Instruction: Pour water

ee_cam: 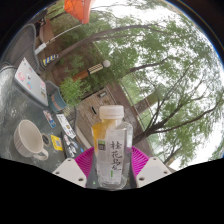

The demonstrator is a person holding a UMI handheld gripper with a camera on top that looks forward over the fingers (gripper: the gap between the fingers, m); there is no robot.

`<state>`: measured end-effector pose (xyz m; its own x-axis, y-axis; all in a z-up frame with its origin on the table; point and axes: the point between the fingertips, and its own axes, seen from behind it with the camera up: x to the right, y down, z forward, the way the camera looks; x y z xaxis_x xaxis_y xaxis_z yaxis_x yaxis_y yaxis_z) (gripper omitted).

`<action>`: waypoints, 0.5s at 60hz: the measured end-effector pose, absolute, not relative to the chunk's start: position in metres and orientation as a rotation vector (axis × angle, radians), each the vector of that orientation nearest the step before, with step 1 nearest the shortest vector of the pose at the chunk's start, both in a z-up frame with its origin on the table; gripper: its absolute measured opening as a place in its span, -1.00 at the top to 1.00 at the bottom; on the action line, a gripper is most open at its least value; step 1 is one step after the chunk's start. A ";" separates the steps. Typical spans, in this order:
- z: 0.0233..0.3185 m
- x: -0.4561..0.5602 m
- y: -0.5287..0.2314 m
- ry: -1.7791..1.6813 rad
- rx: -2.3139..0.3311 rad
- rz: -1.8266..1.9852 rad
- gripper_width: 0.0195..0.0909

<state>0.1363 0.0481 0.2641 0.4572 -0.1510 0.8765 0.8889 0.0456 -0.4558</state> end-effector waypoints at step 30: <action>0.095 0.203 0.075 0.043 -1.656 0.059 0.13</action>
<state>0.2033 0.0748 0.0955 0.9979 0.0070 -0.0642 -0.0633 -0.0858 -0.9943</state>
